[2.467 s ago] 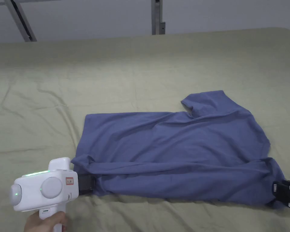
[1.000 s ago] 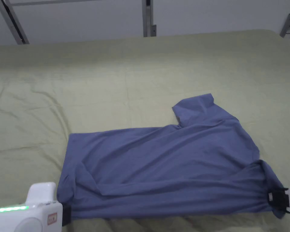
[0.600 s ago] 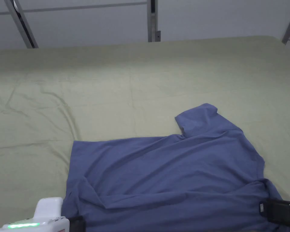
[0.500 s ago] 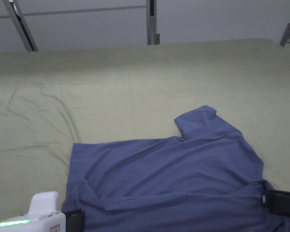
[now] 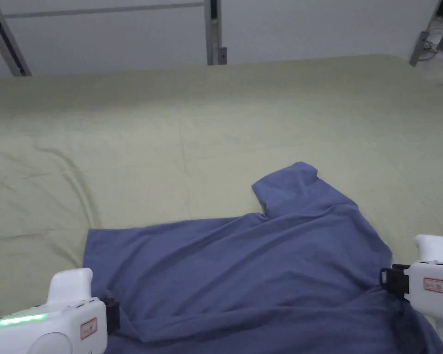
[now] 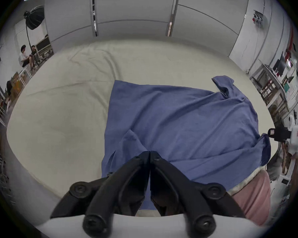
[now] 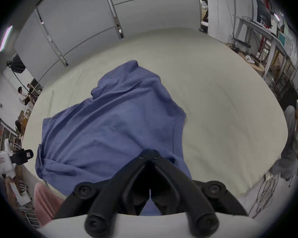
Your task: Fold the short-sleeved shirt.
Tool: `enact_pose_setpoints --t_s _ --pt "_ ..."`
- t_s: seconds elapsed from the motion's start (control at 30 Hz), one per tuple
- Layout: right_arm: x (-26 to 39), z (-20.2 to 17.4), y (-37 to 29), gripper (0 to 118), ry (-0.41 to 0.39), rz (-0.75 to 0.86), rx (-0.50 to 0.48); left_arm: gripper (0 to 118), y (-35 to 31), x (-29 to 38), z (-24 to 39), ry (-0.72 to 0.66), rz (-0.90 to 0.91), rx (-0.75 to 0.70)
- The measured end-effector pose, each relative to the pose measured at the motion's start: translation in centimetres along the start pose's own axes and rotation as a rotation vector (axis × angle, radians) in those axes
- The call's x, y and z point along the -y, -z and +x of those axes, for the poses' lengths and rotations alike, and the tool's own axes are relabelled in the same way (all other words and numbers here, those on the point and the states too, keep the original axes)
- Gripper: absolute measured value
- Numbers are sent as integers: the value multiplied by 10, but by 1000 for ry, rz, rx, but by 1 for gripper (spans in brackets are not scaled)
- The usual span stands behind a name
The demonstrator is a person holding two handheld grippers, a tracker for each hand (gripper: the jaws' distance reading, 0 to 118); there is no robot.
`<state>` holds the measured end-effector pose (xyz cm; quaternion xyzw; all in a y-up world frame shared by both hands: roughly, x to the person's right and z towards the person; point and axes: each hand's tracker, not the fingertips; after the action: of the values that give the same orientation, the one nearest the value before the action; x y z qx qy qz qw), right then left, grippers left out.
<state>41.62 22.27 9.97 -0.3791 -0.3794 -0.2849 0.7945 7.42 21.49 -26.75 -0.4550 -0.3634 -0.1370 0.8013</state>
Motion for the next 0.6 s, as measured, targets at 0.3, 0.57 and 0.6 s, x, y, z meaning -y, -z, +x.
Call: enact_pose_setpoints --t_s 0.3,0.57,0.6 --pt "-119 -13 78 104 -66 39 -27 4 24 -42 10 25 8 -10" --pt "-150 -7 173 95 -56 -83 36 4 47 -37 4 6 -53 -45" --pt "-149 -7 179 90 -62 -93 35 4 48 -37 1 3 -63 -47"
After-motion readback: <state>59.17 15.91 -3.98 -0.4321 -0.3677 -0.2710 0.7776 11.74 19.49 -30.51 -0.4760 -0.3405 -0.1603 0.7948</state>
